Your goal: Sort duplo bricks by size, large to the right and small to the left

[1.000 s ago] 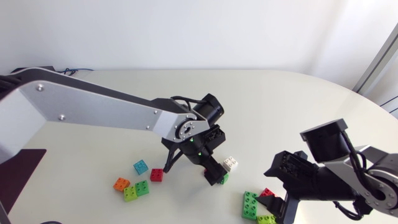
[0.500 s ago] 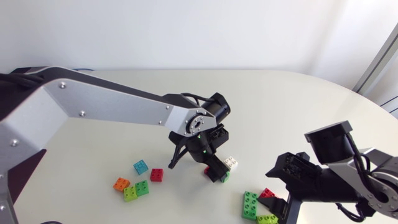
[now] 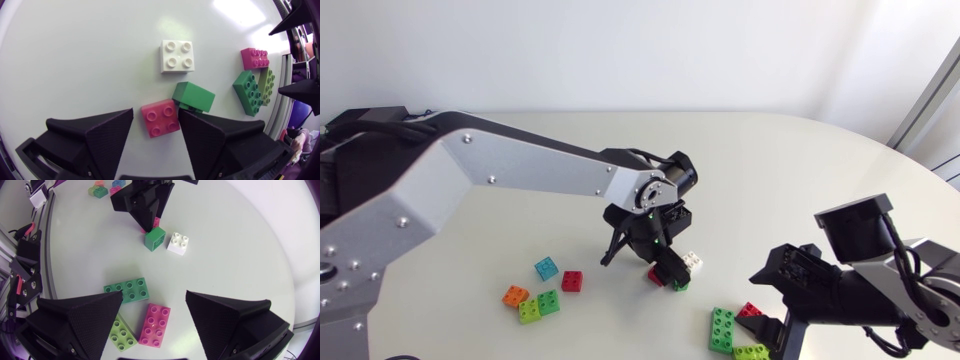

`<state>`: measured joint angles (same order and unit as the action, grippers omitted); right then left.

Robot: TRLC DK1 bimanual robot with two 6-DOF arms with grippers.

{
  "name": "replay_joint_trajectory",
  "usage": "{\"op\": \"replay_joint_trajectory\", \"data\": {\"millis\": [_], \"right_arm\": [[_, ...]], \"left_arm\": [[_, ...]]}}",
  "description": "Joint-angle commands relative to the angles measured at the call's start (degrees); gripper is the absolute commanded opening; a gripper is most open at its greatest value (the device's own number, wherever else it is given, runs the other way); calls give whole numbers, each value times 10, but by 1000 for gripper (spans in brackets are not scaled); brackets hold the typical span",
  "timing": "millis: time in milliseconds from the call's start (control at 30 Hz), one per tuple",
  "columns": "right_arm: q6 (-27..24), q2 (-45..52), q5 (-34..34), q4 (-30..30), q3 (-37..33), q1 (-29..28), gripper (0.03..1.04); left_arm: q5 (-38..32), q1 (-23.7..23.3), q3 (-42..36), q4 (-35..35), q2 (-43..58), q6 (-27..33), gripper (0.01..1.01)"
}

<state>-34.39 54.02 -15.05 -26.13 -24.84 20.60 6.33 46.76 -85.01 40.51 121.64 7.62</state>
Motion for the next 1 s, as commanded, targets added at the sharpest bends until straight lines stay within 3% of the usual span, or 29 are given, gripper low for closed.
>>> {"op": "replay_joint_trajectory", "data": {"millis": [0,33,67,300,533,733,967], "right_arm": [[-13,-6,-7,-9,20,-5,910],[-13,-6,-7,-9,21,-6,910],[-14,-6,-8,-9,20,-6,910],[-16,-8,-11,-8,19,-10,910],[-16,-8,-12,-8,18,-10,910],[-16,-4,-12,-7,13,-8,910],[-12,-1,-11,-8,6,-5,910]], "left_arm": [[-2,11,-18,12,23,-18,470],[-2,12,-19,12,24,-19,436],[-2,13,-21,14,28,-21,333],[-3,4,-10,24,24,-21,328],[-3,-27,39,23,-55,-17,328],[-4,-91,132,4,-142,4,330],[-11,-211,238,-19,-214,60,331]]}}
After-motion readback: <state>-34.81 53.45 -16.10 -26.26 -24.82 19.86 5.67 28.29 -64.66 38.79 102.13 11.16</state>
